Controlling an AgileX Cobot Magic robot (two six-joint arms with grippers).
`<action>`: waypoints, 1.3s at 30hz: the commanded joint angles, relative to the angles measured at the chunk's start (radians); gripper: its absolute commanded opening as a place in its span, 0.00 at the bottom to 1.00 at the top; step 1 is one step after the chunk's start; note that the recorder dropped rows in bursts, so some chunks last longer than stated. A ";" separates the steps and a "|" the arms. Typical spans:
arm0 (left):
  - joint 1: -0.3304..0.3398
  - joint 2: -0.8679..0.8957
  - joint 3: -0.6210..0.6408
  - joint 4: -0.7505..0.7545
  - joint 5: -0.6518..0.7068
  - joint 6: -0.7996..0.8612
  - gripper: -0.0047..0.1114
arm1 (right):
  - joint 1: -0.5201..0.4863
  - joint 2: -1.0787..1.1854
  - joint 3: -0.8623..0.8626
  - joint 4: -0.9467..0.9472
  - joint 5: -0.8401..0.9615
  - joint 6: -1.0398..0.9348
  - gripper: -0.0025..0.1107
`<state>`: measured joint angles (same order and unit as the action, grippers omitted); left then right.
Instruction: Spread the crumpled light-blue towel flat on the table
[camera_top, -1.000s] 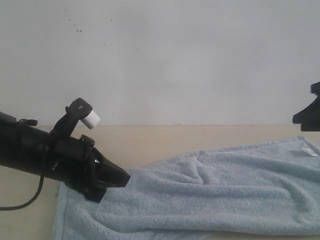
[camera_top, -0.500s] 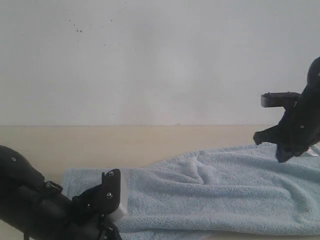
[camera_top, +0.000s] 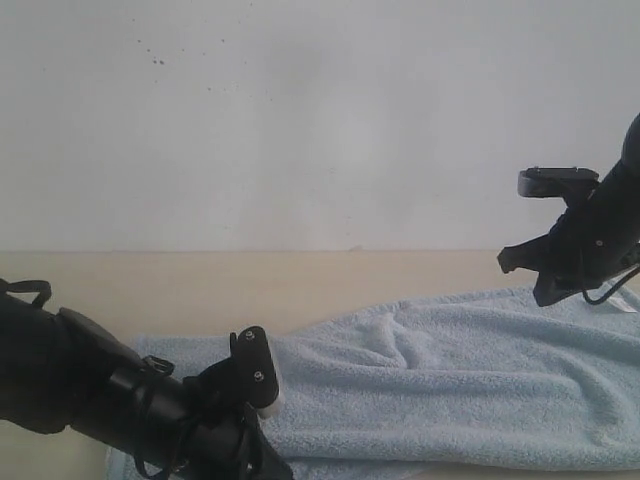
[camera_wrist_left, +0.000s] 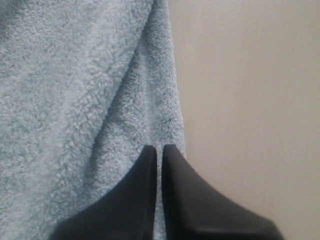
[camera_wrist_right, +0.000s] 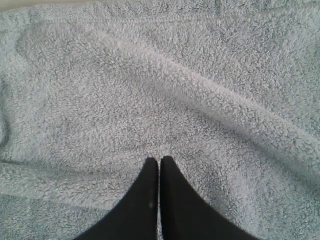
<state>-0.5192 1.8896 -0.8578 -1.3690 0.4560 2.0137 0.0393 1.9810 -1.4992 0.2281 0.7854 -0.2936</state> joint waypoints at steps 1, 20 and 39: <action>-0.003 0.001 -0.004 -0.010 -0.008 0.058 0.07 | -0.004 -0.013 0.002 0.011 0.008 -0.008 0.02; -0.001 0.077 -0.053 -0.101 0.011 0.112 0.07 | -0.004 -0.013 0.002 0.046 0.054 -0.012 0.02; -0.001 0.121 -0.053 0.042 0.111 -0.034 0.07 | -0.004 -0.013 0.002 0.051 0.068 -0.012 0.02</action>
<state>-0.5192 2.0035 -0.9078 -1.4004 0.5240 2.0531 0.0393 1.9810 -1.4992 0.2726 0.8508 -0.3020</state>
